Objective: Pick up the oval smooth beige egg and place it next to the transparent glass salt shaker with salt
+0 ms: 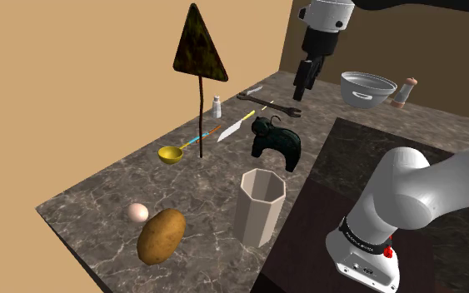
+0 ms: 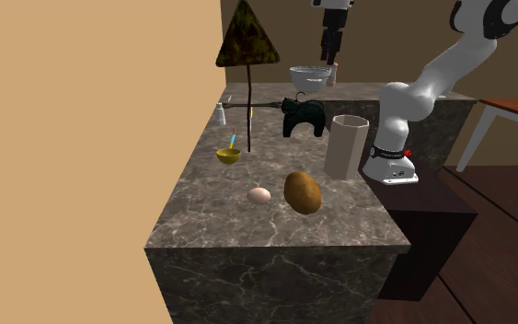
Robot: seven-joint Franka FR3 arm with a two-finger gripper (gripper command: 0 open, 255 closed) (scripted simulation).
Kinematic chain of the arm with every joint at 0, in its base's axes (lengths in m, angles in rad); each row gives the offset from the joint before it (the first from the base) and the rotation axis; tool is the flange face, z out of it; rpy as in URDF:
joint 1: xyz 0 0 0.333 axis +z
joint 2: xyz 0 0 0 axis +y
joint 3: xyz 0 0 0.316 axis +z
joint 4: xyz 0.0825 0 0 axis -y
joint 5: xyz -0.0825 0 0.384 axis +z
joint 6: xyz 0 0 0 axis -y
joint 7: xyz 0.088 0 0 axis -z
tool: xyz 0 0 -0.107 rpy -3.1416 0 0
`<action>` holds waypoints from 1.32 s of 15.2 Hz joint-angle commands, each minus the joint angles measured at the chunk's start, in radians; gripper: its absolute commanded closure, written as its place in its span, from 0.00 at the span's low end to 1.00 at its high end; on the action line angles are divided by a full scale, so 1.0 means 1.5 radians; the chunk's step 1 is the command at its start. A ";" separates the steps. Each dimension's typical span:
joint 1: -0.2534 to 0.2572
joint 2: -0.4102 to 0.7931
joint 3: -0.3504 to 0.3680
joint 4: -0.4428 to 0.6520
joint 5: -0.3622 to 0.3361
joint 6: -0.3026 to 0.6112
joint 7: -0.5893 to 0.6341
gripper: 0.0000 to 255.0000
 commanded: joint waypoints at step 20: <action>0.046 0.287 0.214 0.032 0.108 0.225 0.288 0.00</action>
